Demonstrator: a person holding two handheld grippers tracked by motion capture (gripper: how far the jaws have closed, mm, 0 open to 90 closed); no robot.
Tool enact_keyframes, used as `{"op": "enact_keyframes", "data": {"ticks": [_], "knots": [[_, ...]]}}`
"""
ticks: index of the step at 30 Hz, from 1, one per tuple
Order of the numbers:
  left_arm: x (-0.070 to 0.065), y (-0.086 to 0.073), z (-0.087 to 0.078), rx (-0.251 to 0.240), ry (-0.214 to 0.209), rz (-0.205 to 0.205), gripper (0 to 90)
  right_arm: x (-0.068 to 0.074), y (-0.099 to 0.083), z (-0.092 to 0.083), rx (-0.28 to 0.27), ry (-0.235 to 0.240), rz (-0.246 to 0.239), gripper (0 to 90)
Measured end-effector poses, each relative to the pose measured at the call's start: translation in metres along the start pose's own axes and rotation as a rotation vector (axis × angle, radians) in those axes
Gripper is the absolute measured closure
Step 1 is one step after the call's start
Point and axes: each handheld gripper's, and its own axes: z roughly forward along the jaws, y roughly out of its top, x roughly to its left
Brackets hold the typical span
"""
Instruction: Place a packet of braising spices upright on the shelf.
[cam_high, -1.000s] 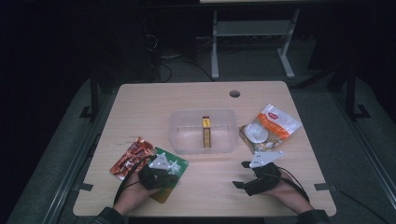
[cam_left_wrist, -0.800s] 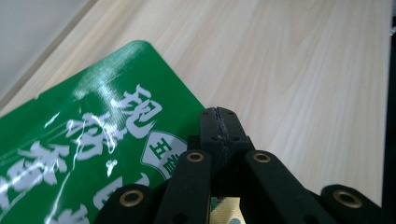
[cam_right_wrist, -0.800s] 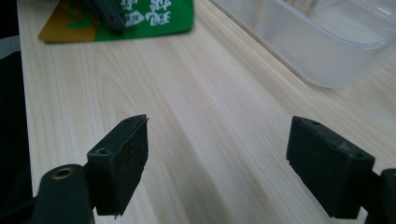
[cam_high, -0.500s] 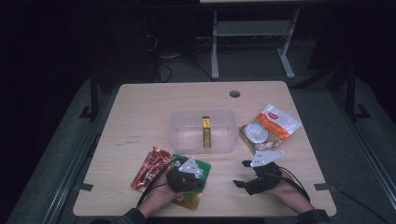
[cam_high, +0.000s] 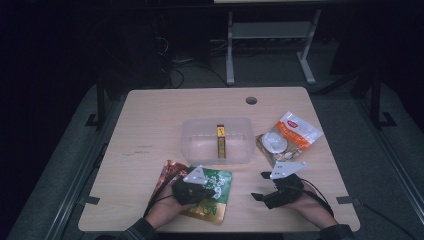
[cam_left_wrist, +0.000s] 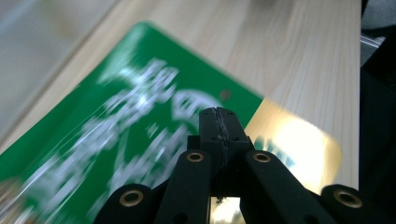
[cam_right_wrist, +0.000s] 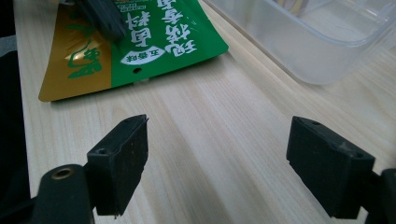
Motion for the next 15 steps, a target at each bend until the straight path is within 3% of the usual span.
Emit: {"op": "enact_keyframes", "data": {"ticks": [1,3,4,5,6,7,9,10,11,13,14,15], "knots": [[0.0,0.0,0.0,0.0,0.0,0.0,90.0,0.0,0.0,0.0,0.0,0.0,0.0,20.1],[0.006,-0.01,-0.017,-0.005,0.033,-0.027,90.0,0.0,0.0,0.0,0.002,0.001,0.0,20.1],[0.014,-0.022,-0.034,-0.004,0.082,-0.046,90.0,0.001,0.0,0.001,0.006,0.002,0.002,20.1],[0.014,-0.022,-0.034,-0.004,0.082,-0.046,90.0,0.001,0.0,0.001,0.005,0.002,0.003,20.1],[0.022,-0.037,-0.05,-0.017,0.128,-0.096,90.0,0.0,0.0,0.001,0.005,0.003,0.005,20.1],[0.022,-0.037,-0.05,-0.017,0.128,-0.096,90.0,0.0,0.0,0.001,0.005,0.003,0.005,20.1],[0.031,-0.051,-0.067,-0.02,0.178,-0.136,90.0,0.0,0.0,0.002,0.005,0.001,0.007,20.1],[0.04,-0.064,-0.081,-0.021,0.228,-0.186,90.0,0.0,0.0,0.002,0.006,0.0,0.009,20.1],[0.04,-0.064,-0.081,-0.021,0.228,-0.186,90.0,0.0,0.0,0.002,0.006,0.0,0.009,20.1],[0.049,-0.077,-0.094,-0.018,0.276,-0.218,90.0,0.0,0.0,0.002,0.01,-0.001,0.007,20.1],[0.058,-0.088,-0.102,-0.01,0.316,-0.252,90.0,0.001,0.0,0.003,0.011,-0.002,0.006,20.1],[0.058,-0.088,-0.102,-0.01,0.316,-0.252,90.0,0.001,0.0,0.003,0.011,-0.002,0.006,20.1]]}}
